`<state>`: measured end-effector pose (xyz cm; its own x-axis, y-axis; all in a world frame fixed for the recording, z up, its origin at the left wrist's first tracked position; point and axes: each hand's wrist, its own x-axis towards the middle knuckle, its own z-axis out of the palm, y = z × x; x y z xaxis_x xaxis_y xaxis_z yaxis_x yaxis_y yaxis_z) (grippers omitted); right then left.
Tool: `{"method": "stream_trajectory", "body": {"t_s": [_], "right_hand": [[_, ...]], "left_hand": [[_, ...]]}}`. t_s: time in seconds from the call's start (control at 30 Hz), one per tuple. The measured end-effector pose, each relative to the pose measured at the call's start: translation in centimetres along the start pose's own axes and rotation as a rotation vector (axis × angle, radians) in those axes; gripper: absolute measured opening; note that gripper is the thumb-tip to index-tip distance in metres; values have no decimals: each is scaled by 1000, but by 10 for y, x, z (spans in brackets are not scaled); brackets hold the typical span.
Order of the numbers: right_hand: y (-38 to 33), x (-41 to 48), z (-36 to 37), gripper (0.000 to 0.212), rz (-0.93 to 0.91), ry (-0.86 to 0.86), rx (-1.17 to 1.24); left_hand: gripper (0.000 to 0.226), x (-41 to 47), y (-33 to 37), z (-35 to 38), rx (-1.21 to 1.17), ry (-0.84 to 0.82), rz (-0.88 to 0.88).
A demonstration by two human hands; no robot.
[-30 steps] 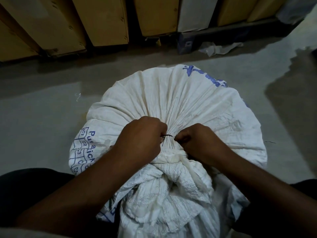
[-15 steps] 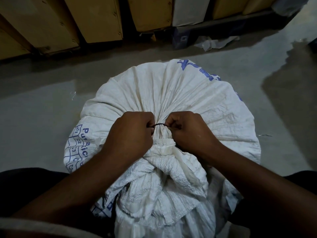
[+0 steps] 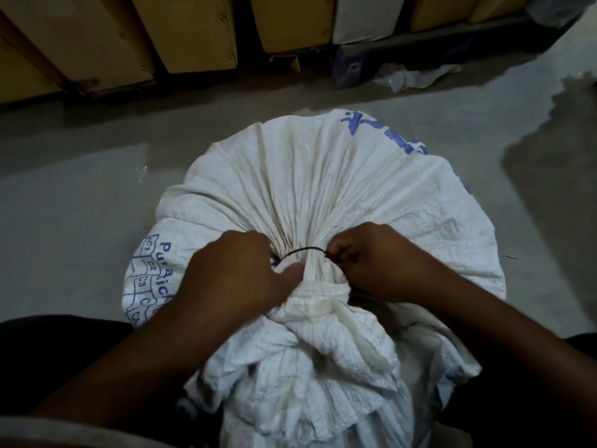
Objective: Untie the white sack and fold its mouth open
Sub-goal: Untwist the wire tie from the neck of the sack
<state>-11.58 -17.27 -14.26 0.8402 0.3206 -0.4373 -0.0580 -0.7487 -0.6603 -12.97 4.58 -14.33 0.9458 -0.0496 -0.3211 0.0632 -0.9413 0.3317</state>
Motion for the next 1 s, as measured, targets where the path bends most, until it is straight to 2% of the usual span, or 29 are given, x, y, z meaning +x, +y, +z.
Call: {"method": "stream_trajectory", "body": {"t_s": [0.03, 0.13, 0.17, 0.23, 0.3, 0.43, 0.67, 0.77, 0.8, 0.9, 1.0], "right_hand": [[2, -2, -6, 18, -8, 9, -63], [-6, -1, -15, 16, -211, 306, -169], [-13, 0, -11, 13, -294, 336, -161], [-22, 5, 4, 12, -354, 258, -134], [-22, 10, 17, 12, -287, 181, -82], [-8, 10, 18, 12, -118, 201, 158], [2, 3, 32, 23, -153, 220, 444], [6, 3, 45, 30, -133, 313, 712], [6, 2, 50, 29, -119, 397, 708], [-1, 2, 58, 17, -155, 642, 373], [-8, 11, 61, 4, -175, 593, 279]], "left_hand": [[68, -3, 3, 1, 28, -24, -15], [72, -12, 15, 6, 69, -6, -3], [69, -14, 18, 8, 58, 16, 13], [58, -16, 22, 12, 3, 35, 48], [49, -14, 21, 15, -51, 13, 67], [49, -9, 15, 17, -74, 9, 100], [46, -3, 13, 16, -18, 53, 117], [49, -2, 12, 14, -80, 84, 135], [50, -2, 12, 14, -113, 90, 143], [41, -3, 12, 16, -173, 92, 177], [22, -5, 13, 17, -246, 85, 189]]}}
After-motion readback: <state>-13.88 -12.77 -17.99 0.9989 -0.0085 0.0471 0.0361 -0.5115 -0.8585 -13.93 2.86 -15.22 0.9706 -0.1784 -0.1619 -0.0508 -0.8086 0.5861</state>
